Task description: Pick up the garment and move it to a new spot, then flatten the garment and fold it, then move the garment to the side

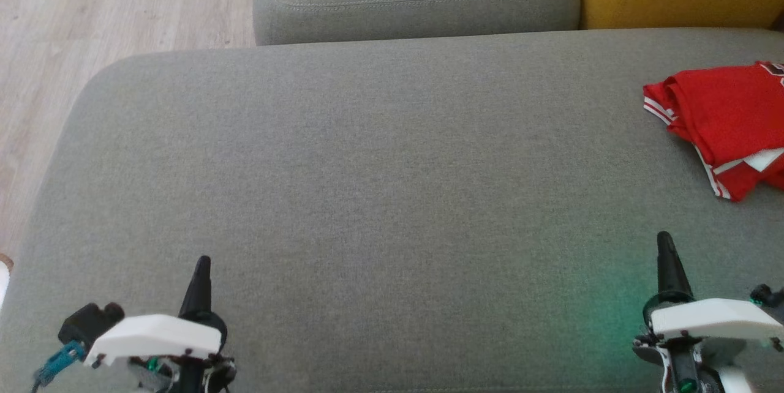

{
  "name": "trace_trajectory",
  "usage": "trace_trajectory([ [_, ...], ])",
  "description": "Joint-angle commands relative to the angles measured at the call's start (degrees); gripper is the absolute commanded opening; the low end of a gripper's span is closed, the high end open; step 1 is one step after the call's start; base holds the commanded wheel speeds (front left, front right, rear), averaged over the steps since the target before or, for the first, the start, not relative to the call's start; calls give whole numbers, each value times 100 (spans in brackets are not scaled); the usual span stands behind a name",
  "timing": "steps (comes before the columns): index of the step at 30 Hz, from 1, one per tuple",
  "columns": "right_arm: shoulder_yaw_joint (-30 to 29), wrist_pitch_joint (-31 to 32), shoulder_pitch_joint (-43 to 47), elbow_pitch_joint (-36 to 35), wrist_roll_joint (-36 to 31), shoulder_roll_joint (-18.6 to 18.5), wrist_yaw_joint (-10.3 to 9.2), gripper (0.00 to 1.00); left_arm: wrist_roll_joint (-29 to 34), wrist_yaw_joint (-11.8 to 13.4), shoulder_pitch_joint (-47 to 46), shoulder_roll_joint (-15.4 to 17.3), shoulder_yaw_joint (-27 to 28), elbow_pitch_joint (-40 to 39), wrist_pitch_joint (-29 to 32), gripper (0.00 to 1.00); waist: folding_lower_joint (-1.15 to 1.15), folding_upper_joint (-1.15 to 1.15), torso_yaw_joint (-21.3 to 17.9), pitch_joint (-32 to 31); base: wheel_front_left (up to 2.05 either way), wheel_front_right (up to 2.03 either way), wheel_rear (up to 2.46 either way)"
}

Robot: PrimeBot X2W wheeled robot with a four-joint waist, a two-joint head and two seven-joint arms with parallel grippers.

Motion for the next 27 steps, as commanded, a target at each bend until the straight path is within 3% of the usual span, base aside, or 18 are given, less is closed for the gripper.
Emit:
trace_trajectory([
  [1,42,44,-337,-224,192,-23,-3,0,-172,-55,-352,16,208,-201,55,0,0,0,1,0,0,0,0],
  [27,-121,387,-443,-319,1938,-30,-4,0,-1746,-348,-510,8,627,-243,488,0,0,0,6,8,0,0,0],
])
